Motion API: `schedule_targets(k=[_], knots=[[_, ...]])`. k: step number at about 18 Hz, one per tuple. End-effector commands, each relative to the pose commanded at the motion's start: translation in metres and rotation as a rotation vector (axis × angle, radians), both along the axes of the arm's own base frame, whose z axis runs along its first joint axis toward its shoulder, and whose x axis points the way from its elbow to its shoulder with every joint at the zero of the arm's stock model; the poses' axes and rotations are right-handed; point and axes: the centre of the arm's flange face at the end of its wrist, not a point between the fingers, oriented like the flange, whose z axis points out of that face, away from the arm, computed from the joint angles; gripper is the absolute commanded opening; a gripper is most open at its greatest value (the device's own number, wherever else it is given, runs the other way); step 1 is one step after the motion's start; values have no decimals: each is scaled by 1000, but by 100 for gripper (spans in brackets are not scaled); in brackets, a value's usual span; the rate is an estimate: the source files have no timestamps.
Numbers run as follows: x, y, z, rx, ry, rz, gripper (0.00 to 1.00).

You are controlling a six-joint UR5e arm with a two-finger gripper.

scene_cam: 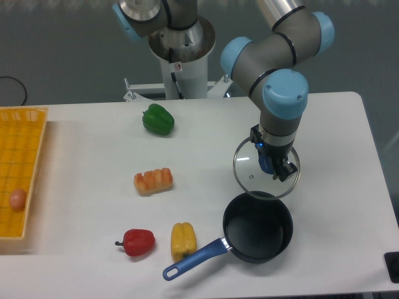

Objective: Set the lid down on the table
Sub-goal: 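Carry the glass lid by its knob away from the saucepan with the gripper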

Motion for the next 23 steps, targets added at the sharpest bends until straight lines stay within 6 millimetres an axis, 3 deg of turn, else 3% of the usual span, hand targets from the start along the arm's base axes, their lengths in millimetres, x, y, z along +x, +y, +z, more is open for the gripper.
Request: schedule_targets(k=[7,19,23], knots=[[-2,-6,-5,-6,-10,-5,64],[-27,-57,-9,-8,-31,-95,64],[-34,-63,-12,7,-33,-120,64]])
